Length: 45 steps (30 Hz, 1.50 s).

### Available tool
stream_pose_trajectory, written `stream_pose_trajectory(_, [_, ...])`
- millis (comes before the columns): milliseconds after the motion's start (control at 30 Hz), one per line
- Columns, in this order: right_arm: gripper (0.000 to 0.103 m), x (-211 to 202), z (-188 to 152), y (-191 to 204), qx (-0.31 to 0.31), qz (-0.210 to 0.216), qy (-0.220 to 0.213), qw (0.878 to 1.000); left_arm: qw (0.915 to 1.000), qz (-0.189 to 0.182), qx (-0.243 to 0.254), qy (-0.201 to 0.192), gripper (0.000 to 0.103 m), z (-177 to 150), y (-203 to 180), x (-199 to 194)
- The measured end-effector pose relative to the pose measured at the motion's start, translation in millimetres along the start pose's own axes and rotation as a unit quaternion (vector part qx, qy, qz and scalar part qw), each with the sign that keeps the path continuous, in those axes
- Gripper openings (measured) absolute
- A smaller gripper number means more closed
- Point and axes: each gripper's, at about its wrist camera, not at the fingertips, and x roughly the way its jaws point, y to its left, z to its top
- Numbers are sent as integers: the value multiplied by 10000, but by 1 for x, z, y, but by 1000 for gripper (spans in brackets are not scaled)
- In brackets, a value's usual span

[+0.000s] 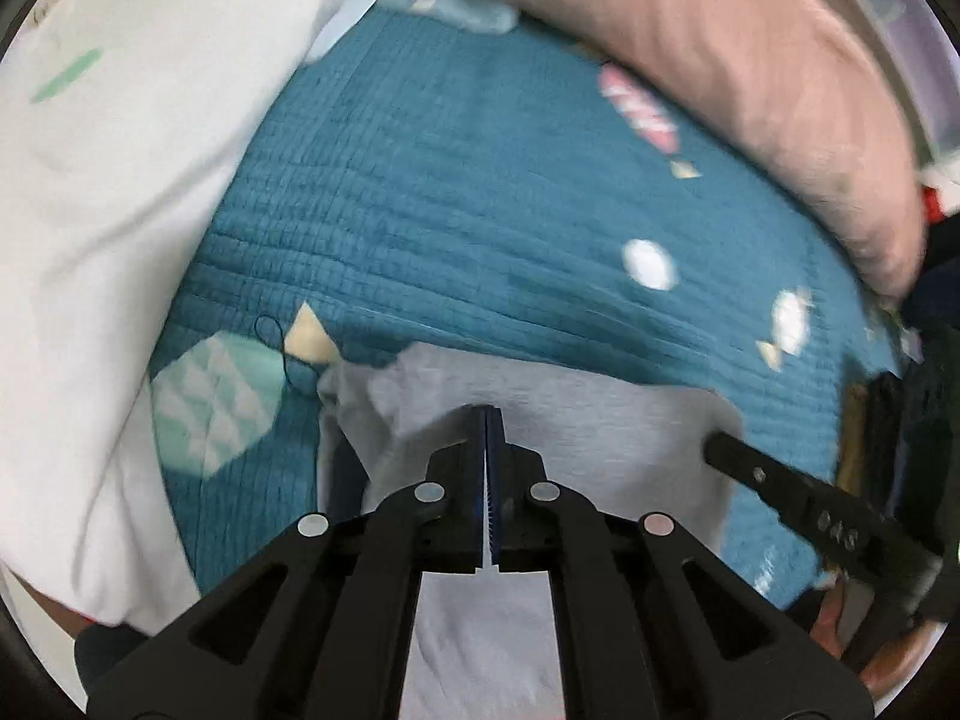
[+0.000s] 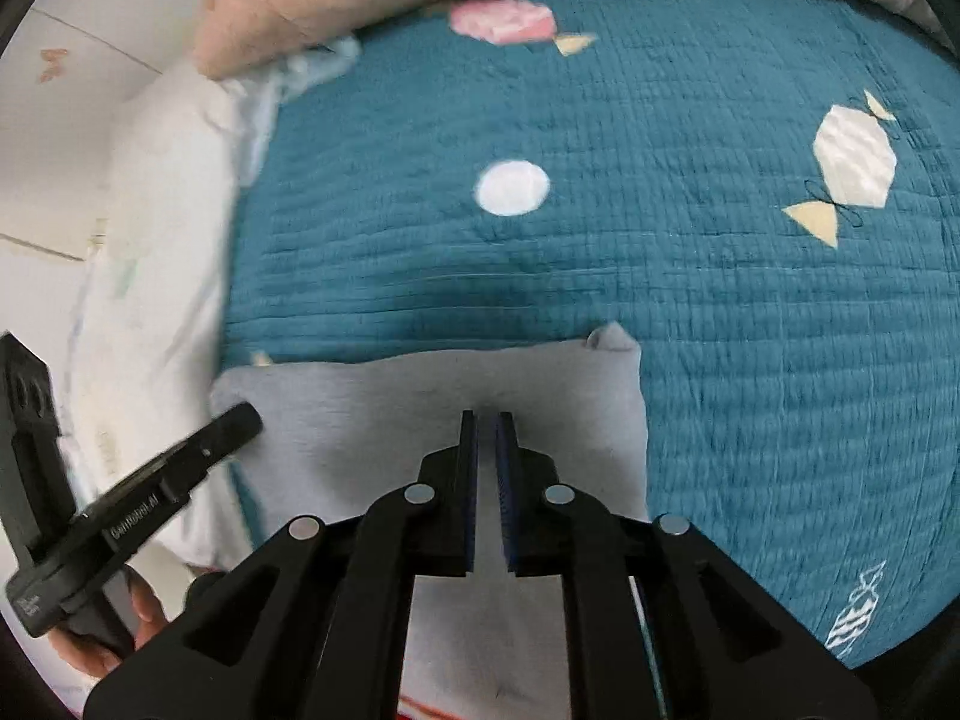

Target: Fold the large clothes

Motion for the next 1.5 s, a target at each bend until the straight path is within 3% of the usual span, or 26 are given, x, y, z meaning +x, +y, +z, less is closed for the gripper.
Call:
stream_pose_trajectory(67, [0, 31, 10, 1, 130, 29, 127, 9998, 9995, 101, -2, 295, 2, 5, 7, 35])
stream_pose_trajectory(133, [0, 45, 11, -2, 140, 32, 72, 9999, 9997, 58, -45, 225, 2, 7, 9, 47])
stream_pose_trajectory(233, [0, 44, 12, 2, 81, -100, 128, 9998, 9994, 30, -64, 329, 3, 12, 10, 46])
stream_pose_trajectory(367, [2, 17, 2, -1, 280, 156, 3, 9995, 9994, -72, -54, 344, 2, 6, 11, 17])
stream_pose_trajectory(400, [6, 10, -2, 2, 251, 206, -30, 9995, 9995, -140, 27, 282, 3, -4, 9, 3])
stream_pose_trajectory(467, [6, -16, -29, 2, 51, 474, -111, 9988, 9989, -387, 204, 168, 3, -25, 5, -20])
stream_pose_trajectory(533, [6, -28, -57, 4, -221, 463, -31, 9987, 9981, -473, 382, 128, 3, -51, 3, -36])
stream_pose_trajectory(700, [6, -26, -127, -5, -353, 394, 503, 9973, 9938, -603, 600, 713, 3, -135, 2, -34])
stream_pose_trajectory(800, [5, -2, -159, -8, -511, 218, 869, 9947, 9913, -392, 671, 1064, 2, -173, 8, -8])
stream_pose_trajectory(867, [0, 21, -169, -17, -506, -10, 818, 9954, 9915, -776, 424, 952, 2, -178, 24, 1])
stream_pose_trajectory(933, [0, 24, -167, -28, -181, 148, 820, 9964, 9873, -1127, -106, 1116, 3, -175, 43, -6])
stream_pose_trajectory(1067, [6, -5, -175, -20, -446, -126, 839, 9954, 9933, -723, 81, 895, 3, -182, 48, -30])
stream_pose_trajectory(1133, [0, 3, -184, -26, -485, -183, 899, 9946, 9932, -680, 163, 929, 3, -184, 50, -16])
stream_pose_trajectory(1233, [0, 31, -184, -35, -293, -180, 697, 9970, 9913, -808, -61, 1032, 3, -177, 54, -3])
stream_pose_trajectory(1333, [0, 21, -184, -29, -355, -260, 660, 9968, 9925, -680, 64, 1013, 3, -178, 48, -11])
stream_pose_trajectory(1433, [7, 3, -183, -29, -388, -65, 766, 9963, 9949, -579, 124, 812, 4, -177, 46, -28])
stream_pose_trajectory(1500, [21, -14, -179, -29, -419, -153, 595, 9972, 9972, -418, 203, 578, 6, -172, 45, -44])
